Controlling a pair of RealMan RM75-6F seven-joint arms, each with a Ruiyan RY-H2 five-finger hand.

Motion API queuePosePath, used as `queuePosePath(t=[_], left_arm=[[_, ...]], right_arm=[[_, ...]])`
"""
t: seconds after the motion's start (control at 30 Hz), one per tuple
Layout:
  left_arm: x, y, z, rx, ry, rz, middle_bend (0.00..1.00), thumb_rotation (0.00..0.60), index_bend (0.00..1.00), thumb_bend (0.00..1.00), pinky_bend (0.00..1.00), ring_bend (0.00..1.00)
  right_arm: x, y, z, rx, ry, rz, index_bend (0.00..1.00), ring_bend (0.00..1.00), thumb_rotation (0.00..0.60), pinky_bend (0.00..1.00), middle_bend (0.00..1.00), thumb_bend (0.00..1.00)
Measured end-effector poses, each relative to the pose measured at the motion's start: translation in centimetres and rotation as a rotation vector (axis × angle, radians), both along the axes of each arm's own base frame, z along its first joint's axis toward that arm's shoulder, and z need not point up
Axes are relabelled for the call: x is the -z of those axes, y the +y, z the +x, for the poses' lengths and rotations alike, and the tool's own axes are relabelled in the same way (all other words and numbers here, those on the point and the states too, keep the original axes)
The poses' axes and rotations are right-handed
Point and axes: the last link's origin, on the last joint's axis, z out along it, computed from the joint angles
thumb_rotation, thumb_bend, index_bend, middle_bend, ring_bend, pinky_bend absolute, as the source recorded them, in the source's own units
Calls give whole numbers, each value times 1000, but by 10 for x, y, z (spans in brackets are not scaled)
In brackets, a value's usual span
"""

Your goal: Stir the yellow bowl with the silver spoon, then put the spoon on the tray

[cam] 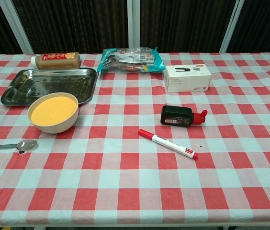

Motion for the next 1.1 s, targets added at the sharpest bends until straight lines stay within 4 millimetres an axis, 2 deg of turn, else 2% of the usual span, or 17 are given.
queuePosePath(t=[0.2,0.4,0.7,1.1], left_arm=[[39,17,10,-45,-4,-140,947,600,521,193,1000,907],[60,21,16,-95,0,-180,972,600,531,196,1000,928],[80,15,13,-169,22,-178,986,600,584,225,1000,942],[87,16,4,-223,27,-212,991,600,587,314,1000,948]], right_arm=[[-1,0,-3,19,5,-2,128,93,600,183,289,212],[-1,-3,-2,21,6,0,128,95,600,185,290,212],[0,-4,-4,32,6,0,127,95,600,185,290,212],[-2,-3,-6,44,5,-5,128,95,600,193,296,213]])
